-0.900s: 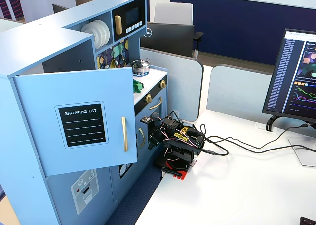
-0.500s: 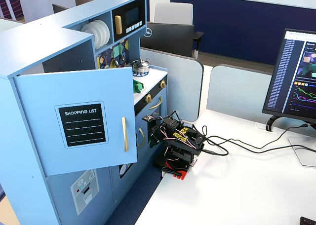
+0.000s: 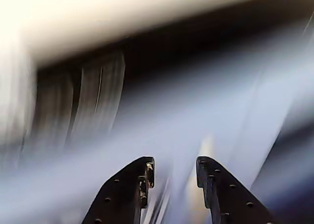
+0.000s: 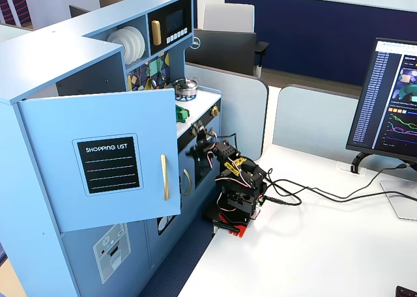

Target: Pick up the lid from the counter and put it on the green recipient

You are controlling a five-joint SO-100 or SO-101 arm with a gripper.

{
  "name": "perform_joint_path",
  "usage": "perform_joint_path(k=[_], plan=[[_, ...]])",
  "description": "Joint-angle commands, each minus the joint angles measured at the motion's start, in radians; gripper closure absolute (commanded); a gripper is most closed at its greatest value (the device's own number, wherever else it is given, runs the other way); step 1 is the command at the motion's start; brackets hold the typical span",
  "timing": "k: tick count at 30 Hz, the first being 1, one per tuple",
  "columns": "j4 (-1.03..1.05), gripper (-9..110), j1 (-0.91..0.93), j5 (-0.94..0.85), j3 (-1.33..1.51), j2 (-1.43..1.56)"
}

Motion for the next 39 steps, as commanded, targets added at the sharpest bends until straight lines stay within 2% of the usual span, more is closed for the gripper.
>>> perform_joint_path(k=[1, 4, 9, 14, 22, 39], plan=[[-0.265, 101, 0.098, -0.083, -0.150, -0.087], [-0.308, 95, 0.150, -0.097, -0.210, -0.132], [-0.402, 71, 0.207, -0.035, -0.264, -0.175], [-0.514, 61, 0.227, 0.003, -0.255, -0.219], [-0.660, 62, 0.250, -0.026, -0.282, -0.368], [-0.736, 63, 0.239, -0.021, -0.431, -0.623]])
